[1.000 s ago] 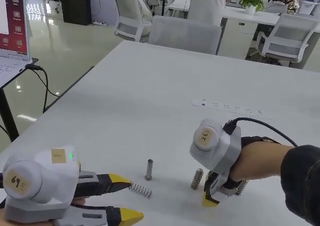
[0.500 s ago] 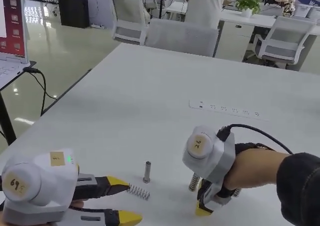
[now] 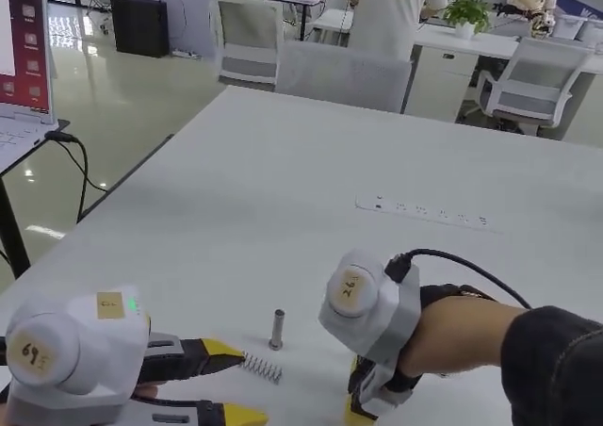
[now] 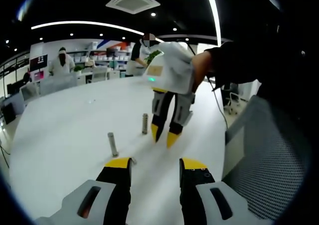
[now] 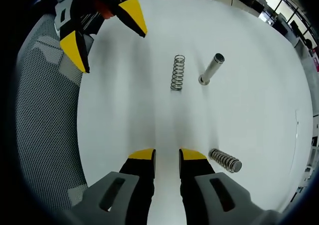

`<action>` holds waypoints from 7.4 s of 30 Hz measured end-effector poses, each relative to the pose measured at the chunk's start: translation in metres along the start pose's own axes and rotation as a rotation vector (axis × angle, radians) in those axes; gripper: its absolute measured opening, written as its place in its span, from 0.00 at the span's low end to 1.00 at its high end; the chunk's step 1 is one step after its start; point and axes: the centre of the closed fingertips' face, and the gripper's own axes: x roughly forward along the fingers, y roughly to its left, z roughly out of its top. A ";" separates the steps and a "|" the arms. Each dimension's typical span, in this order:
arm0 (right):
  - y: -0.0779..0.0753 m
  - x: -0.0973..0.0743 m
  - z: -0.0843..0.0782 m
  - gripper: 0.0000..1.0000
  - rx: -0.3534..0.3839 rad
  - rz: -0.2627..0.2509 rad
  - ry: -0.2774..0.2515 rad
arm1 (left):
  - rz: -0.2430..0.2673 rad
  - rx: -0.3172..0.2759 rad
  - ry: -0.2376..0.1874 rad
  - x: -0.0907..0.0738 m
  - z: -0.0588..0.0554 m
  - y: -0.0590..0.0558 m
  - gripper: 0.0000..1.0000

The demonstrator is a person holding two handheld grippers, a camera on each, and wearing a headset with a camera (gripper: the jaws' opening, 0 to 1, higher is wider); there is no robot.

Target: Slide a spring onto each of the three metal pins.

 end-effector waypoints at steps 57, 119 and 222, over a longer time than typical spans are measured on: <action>-0.020 0.022 0.084 0.13 -0.064 -0.022 -0.055 | 0.007 -0.014 -0.016 -0.001 0.001 0.003 0.31; -0.013 0.022 0.082 0.07 -0.037 -0.077 -0.035 | 0.040 0.026 0.023 -0.004 0.000 0.009 0.31; 0.047 -0.045 0.080 0.07 -0.327 0.018 -0.065 | -0.035 0.149 0.107 0.005 0.000 -0.008 0.07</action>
